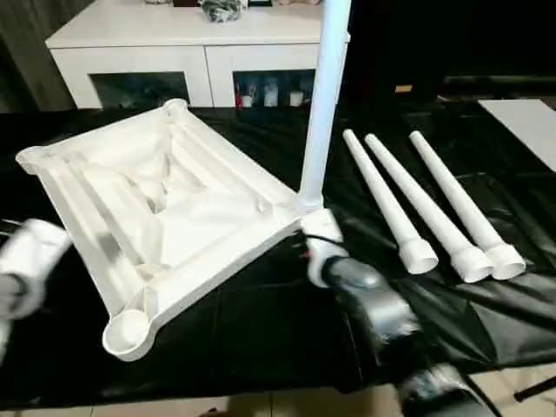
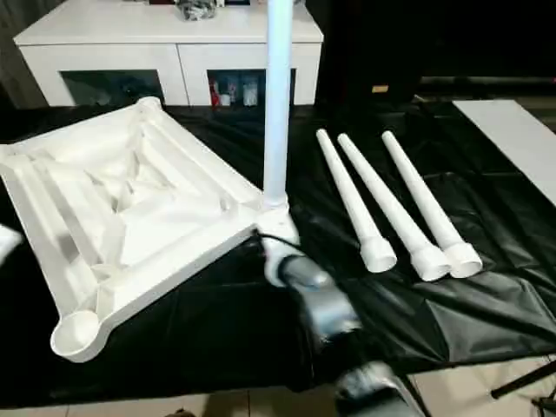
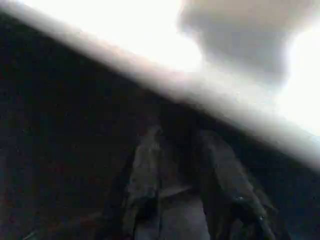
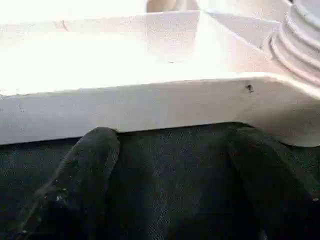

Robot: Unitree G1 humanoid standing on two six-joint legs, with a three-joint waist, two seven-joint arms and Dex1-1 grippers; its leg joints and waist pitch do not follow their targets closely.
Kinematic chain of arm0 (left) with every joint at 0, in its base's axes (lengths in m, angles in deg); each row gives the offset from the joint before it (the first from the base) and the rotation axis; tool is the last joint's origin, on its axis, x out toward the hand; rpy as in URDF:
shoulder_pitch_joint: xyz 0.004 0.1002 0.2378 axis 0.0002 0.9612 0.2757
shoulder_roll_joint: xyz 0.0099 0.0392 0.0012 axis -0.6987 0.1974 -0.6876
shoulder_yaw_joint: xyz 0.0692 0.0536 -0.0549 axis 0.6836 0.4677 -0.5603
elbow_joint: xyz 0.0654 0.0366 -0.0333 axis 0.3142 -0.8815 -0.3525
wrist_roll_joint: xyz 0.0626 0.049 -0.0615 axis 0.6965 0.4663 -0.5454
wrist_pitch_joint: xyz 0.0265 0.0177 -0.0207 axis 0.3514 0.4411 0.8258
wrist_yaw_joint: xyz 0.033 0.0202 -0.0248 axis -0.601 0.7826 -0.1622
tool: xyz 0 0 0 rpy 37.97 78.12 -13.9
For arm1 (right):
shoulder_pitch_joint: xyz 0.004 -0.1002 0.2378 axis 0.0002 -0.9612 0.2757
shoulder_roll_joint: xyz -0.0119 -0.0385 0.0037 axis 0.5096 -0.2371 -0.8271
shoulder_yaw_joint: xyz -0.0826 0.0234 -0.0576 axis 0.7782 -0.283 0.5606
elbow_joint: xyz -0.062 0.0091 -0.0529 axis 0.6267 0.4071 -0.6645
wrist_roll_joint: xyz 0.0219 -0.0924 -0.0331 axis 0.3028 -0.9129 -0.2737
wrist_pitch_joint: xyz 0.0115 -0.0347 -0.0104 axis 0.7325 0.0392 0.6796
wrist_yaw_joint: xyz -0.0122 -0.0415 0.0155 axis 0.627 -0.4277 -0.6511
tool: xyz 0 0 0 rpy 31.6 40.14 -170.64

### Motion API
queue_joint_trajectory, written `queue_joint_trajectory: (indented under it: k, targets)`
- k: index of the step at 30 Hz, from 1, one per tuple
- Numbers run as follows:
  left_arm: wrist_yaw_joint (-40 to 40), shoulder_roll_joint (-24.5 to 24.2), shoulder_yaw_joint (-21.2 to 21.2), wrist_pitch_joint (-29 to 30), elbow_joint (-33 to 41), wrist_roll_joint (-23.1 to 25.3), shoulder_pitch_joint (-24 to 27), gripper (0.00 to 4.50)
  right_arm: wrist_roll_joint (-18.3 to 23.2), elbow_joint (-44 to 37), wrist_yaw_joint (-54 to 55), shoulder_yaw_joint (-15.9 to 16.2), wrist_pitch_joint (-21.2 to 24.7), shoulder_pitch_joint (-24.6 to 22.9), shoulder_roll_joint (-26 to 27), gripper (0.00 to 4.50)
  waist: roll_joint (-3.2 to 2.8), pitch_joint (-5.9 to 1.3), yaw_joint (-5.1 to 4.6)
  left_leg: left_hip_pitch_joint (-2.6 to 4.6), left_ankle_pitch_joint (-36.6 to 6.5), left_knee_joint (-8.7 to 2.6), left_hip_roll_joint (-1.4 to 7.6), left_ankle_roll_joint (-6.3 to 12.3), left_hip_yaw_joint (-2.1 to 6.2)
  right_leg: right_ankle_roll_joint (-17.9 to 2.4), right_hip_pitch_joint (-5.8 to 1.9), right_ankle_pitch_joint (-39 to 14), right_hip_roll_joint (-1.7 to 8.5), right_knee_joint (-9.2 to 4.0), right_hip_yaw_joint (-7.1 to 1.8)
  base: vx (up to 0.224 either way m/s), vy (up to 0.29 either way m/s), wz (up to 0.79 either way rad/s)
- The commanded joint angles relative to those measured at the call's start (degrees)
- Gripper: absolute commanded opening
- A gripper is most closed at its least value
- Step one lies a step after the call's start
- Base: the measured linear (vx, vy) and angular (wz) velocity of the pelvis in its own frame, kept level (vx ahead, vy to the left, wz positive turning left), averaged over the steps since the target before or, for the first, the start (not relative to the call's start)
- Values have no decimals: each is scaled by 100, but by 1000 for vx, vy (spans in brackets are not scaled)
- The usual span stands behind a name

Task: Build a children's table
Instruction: Rotate table base, then pick table leg

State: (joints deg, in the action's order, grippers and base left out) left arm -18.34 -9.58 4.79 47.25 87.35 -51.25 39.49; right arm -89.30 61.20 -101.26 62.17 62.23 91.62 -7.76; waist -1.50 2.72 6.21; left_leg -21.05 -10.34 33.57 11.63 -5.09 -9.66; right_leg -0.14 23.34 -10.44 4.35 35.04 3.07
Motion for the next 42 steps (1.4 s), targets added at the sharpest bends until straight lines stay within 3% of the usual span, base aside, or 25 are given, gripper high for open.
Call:
queue_joint_trajectory:
  k: [1,2,5,7,10,12,13,15,16,18,19,21,22,25,28,31,32,33,38,42]
  targets:
    - [188,91,160,23,285,-223,8,122,-33,306,28,-78,-147,190,11,391,-162,-286,-37,135,-2534,-521,113,-393,86,-1001,-124,-1789,329,-450,-238,0,0,0]
    - [245,261,248,105,455,-342,-24,122,-23,618,9,-127,-286,363,52,391,-197,-283,-44,146,-2551,-515,110,-395,84,-989,-107,-1794,321,-457,-242,0,0,0]
    - [281,339,377,64,548,-342,-56,122,13,828,-42,-190,-380,473,88,391,-155,-296,-43,115,-2385,-503,103,-327,71,-994,-143,-1686,313,-447,-239,0,0,0]
    - [285,496,530,99,592,-361,-145,122,28,1149,-85,-225,-531,633,113,391,-184,-307,-60,105,-2307,-495,98,-337,72,-1011,-149,-1580,305,-425,-233,0,0,0]
    - [284,725,741,95,665,-365,-252,122,2,1399,-177,-211,-719,770,114,391,-163,-311,-84,93,-2221,-487,98,-310,66,-1047,-170,-1518,303,-421,-221,0,0,0]
    - [219,905,857,106,721,-366,-329,122,21,1460,-239,-248,-809,843,97,391,-105,-319,-99,85,-2105,-481,100,-278,52,-1067,-182,-1430,295,-418,-218,0,0,0]
    - [183,960,898,97,724,-350,-358,122,29,1454,-265,-267,-829,862,87,391,-126,-321,-104,83,-2068,-478,97,-258,52,-1076,-184,-1407,289,-409,-215,0,0,0]
    - [35,1124,1034,28,652,-254,-459,122,42,1213,-301,-291,-798,842,24,391,-92,-325,-115,72,-1990,-474,96,-219,45,-1066,-199,-1390,288,-410,-216,0,0,0]
    - [-106,1300,1212,-84,562,-133,-565,122,101,705,-244,-375,-593,745,-98,391,-99,-324,-111,67,-1919,-471,98,-202,44,-1055,-202,-1362,289,-407,-215,0,0,0]
    - [-149,1386,1291,-188,544,-107,-618,122,127,482,-175,-460,-451,720,-182,391,-93,-339,-91,80,-1744,-457,96,-166,32,-997,-203,-1249,277,-402,-217,0,0,0]
    - [-149,1386,1291,-188,544,-107,-618,122,127,482,-175,-460,-451,720,-182,391,-84,-331,-97,53,-1721,-463,89,-160,35,-991,-222,-1260,277,-402,-212,0,0,0]
    - [-195,1613,1325,-524,542,-167,-713,122,48,73,111,-575,38,709,-408,391,-83,-343,-99,63,-1652,-456,87,-173,34,-969,-224,-1233,276,-405,-209,0,0,0]
    - [-217,1694,1349,-670,528,-170,-758,122,49,-35,98,-613,177,725,-505,391,-128,-348,-104,69,-1604,-445,82,-199,32,-974,-222,-1131,260,-405,-206,0,0,0]
    - [-254,1896,1424,-805,521,-203,-872,122,75,-209,76,-745,503,800,-724,391,-104,-358,-92,56,-1549,-427,71,-209,21,-972,-244,-984,251,-392,-202,0,0,0]
    - [-109,1950,1575,-926,656,-244,-940,122,-120,-231,178,-770,1223,1071,-1057,391,-93,-355,-118,32,-1439,-417,53,-227,27,-1016,-270,-909,244,-380,-189,0,0,0]
    - [168,1813,1613,-1003,921,-364,-896,122,-316,2,273,-733,1917,1396,-1355,391,-49,-361,-131,21,-1265,-389,46,-192,7,-1079,-284,-815,248,-365,-191,0,0,0]
    - [197,1804,1612,-1021,939,-375,-892,122,-327,9,287,-723,1975,1415,-1381,391,-60,-368,-132,22,-1241,-381,43,-192,14,-1099,-289,-819,254,-347,-189,0,0,0]
    - [439,1715,1590,-1094,1142,-509,-851,122,-335,188,376,-745,2158,1577,-1517,391,-16,-356,-134,25,-1201,-378,46,-173,-2,-1092,-282,-856,251,-372,-192,0,0,0]
    - [1191,1467,1473,-950,1962,-1148,-825,122,-119,1071,232,-997,2453,2173,-1816,391,-33,-373,-142,27,-1107,-350,53,-167,-14,-1271,-274,-694,252,-306,-187,0,0,0]
    - [1369,1351,1552,-826,2203,-1255,-912,122,3,1514,-254,-1002,2822,2346,-1870,391,-16,-365,-124,21,-1031,-327,62,-71,-39,-1364,-281,-527,242,-286,-183,0,0,0]
